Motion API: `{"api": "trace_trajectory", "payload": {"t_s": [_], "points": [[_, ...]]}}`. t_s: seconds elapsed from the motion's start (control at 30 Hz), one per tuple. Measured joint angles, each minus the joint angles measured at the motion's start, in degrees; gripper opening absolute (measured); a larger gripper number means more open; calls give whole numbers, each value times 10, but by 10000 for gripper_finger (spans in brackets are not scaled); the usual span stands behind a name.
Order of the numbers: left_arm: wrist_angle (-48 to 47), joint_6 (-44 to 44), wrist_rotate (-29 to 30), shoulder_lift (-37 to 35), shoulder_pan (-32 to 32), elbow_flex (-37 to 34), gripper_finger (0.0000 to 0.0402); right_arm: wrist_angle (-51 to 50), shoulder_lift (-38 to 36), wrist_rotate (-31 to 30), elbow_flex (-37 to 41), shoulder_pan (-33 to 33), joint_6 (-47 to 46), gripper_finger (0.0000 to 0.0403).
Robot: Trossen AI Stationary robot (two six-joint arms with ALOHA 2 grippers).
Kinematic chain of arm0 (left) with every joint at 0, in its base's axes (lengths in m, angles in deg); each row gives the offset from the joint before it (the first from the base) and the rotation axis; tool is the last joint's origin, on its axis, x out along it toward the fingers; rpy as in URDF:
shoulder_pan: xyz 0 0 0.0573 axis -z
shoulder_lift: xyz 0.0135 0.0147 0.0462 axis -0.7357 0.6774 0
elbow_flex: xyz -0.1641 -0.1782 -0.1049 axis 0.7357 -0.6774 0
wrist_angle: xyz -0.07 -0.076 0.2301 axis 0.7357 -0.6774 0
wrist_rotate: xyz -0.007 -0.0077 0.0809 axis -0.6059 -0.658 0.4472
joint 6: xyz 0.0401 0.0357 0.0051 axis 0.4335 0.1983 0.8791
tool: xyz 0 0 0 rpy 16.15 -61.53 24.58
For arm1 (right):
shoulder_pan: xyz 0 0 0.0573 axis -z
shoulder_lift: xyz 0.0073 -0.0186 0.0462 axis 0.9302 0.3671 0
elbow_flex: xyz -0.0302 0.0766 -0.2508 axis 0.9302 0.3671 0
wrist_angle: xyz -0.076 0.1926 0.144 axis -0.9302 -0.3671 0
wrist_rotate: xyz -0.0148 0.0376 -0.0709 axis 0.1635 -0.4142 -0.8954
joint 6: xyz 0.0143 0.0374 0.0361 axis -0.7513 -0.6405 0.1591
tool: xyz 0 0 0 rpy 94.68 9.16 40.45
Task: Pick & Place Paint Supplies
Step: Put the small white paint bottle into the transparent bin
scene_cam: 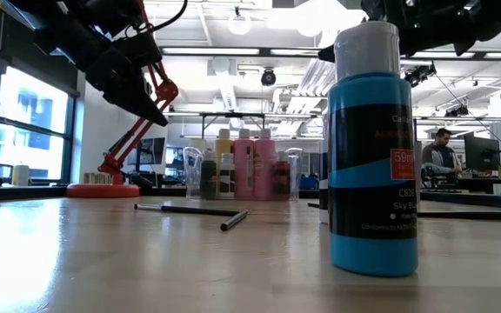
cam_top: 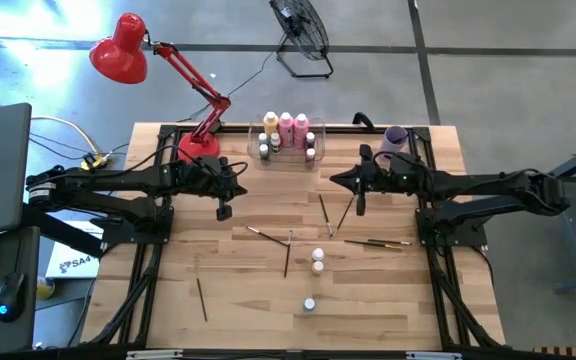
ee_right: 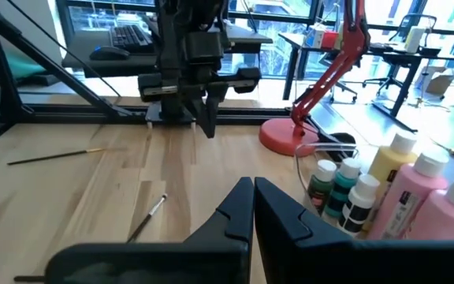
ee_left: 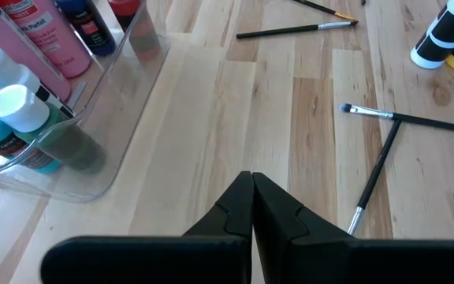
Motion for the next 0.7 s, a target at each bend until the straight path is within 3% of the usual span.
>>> {"api": "trace_trajectory", "payload": {"t_s": [0.7], "points": [[17,0,0,0,0,0,0,0,0,3,0,0,-19,4]]}}
